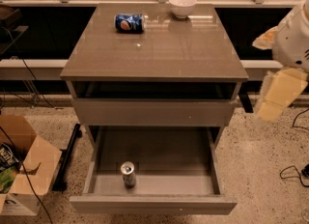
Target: Pick redbull can from middle drawer and place on counter
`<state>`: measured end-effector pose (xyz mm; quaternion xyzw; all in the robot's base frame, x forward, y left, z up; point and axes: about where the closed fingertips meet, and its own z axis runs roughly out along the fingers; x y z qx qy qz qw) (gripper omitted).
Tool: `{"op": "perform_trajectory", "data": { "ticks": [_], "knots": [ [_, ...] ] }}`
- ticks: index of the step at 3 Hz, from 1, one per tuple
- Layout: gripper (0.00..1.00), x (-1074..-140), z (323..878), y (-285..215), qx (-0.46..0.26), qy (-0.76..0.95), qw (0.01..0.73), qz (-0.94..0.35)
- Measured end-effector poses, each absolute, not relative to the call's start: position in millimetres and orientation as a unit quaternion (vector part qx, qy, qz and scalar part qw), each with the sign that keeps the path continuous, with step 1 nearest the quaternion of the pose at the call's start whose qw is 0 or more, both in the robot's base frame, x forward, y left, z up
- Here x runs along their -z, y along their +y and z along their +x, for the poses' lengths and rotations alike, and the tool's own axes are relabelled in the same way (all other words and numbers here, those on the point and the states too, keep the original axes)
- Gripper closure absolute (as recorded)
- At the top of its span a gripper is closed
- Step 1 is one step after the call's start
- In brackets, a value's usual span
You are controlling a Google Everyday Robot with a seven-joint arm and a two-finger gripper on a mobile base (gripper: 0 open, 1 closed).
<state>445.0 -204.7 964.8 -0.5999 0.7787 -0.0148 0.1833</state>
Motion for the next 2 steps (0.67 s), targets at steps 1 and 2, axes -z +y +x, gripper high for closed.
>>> {"op": "perform_trajectory", "data": {
  "ticks": [1,2],
  "knots": [
    [0.00,-938,455,-183,-0.036,0.772,0.224,-0.594],
    [0.00,-906,462,-159,-0.094,0.762,0.260,-0.585]
  ]
}}
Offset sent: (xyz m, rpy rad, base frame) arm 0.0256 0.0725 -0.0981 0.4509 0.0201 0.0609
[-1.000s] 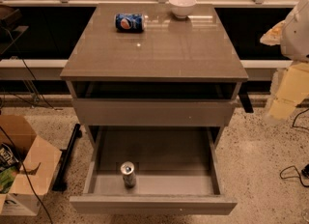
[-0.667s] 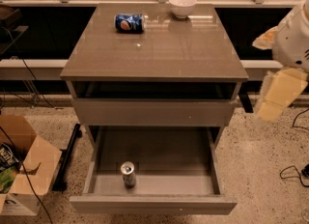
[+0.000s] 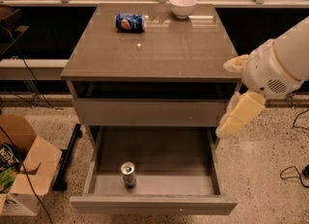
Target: Pick redbull can from middle drawer and place on counter
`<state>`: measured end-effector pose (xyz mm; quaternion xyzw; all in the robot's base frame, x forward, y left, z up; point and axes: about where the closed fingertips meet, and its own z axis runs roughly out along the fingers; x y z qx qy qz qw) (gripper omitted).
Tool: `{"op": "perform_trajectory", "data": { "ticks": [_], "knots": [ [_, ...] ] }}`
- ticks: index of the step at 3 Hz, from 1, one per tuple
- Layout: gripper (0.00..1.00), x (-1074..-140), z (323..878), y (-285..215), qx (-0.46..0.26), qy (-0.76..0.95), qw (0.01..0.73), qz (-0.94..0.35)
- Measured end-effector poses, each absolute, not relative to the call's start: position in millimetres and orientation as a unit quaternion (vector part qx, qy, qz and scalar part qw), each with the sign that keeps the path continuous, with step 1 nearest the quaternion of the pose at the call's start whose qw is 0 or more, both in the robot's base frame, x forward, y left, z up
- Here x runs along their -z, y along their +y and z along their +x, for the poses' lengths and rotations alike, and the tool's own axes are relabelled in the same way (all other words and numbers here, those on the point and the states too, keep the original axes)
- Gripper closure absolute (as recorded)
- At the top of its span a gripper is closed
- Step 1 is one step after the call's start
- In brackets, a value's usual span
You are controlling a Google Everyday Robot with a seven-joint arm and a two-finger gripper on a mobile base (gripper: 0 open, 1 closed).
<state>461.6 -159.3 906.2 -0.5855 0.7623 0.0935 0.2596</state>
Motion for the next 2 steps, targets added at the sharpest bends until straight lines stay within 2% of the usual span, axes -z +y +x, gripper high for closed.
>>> {"op": "perform_trajectory", "data": {
  "ticks": [2],
  "knots": [
    [0.00,-832,472,-126,-0.226,0.737,0.304,-0.560]
  ]
}}
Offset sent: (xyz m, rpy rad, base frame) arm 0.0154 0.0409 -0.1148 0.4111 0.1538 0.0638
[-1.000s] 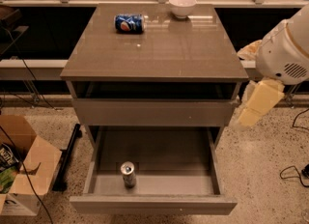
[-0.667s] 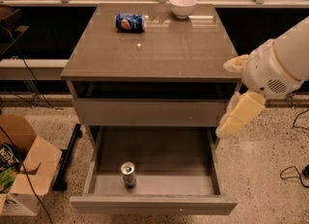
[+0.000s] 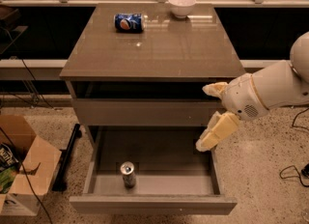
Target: Pick redbull can from middle drawer and place on counter
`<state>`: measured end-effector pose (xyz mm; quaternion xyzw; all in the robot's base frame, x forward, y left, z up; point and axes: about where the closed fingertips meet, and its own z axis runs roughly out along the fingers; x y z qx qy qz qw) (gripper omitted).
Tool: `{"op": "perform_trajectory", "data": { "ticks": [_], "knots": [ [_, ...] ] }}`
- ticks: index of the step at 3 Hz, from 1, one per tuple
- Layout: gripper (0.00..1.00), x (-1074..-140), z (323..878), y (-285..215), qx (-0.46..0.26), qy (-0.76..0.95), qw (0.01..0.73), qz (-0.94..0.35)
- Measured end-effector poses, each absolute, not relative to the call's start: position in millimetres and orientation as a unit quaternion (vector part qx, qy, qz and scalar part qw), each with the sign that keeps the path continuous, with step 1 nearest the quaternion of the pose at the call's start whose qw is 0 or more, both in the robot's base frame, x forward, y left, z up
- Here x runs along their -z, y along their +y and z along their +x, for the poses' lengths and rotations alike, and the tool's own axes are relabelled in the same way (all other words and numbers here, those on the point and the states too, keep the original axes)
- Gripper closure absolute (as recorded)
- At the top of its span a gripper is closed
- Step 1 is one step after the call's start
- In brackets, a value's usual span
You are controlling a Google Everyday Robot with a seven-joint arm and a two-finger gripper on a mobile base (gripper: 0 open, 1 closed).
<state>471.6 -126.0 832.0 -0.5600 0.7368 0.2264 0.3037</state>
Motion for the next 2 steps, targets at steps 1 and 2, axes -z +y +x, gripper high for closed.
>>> {"op": "perform_trajectory", "data": {
  "ticks": [1,2],
  "knots": [
    [0.00,-832,472,-126,-0.226,0.737,0.304,-0.560],
    [0.00,-803,482,-113,-0.226,0.742,0.299,-0.555]
  ]
}}
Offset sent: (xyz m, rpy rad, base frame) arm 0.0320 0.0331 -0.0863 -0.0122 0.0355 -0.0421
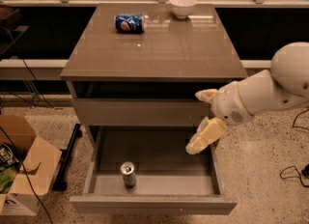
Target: Pick redbull can from middle drawer and place on counter
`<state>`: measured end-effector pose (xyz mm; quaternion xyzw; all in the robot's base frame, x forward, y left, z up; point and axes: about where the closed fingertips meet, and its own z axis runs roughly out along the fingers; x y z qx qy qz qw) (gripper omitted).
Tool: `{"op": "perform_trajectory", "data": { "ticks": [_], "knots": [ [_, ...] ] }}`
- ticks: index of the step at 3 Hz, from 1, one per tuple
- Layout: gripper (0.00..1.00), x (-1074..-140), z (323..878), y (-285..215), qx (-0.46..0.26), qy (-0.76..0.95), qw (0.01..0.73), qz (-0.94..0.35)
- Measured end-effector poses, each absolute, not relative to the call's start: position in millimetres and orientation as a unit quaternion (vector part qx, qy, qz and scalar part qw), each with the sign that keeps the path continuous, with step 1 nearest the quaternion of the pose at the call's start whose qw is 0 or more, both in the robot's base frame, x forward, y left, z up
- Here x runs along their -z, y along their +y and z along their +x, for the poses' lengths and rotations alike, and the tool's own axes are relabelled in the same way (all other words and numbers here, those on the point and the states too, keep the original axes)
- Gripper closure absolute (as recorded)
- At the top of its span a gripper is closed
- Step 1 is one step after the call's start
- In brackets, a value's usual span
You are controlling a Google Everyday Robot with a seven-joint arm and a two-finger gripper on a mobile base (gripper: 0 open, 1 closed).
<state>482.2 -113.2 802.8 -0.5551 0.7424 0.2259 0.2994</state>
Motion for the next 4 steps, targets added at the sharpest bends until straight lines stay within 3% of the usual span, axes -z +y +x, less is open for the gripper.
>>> {"op": "perform_trajectory", "data": {
  "ticks": [4],
  "knots": [
    [0.00,-601,505,-30,-0.299,0.763,0.283,-0.498]
  ]
}}
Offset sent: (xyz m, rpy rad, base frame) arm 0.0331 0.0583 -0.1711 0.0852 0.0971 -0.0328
